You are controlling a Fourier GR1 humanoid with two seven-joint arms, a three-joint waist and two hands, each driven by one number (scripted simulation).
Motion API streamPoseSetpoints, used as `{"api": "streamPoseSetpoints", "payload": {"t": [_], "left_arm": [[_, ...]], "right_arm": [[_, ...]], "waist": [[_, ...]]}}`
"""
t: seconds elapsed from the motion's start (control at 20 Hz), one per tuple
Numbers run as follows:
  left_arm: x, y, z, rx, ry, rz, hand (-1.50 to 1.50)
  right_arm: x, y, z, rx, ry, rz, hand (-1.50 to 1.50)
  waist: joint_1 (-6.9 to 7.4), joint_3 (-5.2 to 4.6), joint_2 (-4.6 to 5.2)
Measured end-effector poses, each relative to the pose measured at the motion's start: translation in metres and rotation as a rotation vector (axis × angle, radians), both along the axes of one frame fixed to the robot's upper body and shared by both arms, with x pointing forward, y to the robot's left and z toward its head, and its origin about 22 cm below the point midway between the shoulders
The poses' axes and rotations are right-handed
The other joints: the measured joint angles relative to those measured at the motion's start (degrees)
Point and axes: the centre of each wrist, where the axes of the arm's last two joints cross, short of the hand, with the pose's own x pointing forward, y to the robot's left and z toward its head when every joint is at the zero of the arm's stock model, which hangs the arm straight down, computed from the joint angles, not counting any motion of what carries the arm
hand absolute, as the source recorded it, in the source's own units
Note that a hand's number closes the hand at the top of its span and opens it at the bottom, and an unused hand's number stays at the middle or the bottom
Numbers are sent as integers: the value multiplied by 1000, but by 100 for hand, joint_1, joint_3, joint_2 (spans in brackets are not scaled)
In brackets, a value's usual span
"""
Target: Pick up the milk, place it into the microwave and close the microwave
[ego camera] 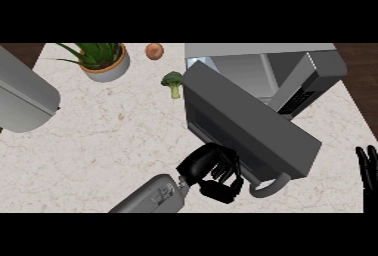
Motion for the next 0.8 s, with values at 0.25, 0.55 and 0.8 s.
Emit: {"api": "streamPoseSetpoints", "payload": {"t": [0.25, 0.55, 0.8], "left_arm": [[1, -12, 0, -4, 33, 13, -150], [14, -24, 23, -137, 5, 39, 150], [26, -31, 40, -212, -12, 66, 150]], "right_arm": [[12, 5, 23, -4, -32, 102, -150], [24, 13, 45, -14, -77, 219, -150], [32, 17, 63, -33, -109, 290, -150]], "waist": [[-250, -7, 60], [-603, -21, 146], [-895, -23, 209]]}}
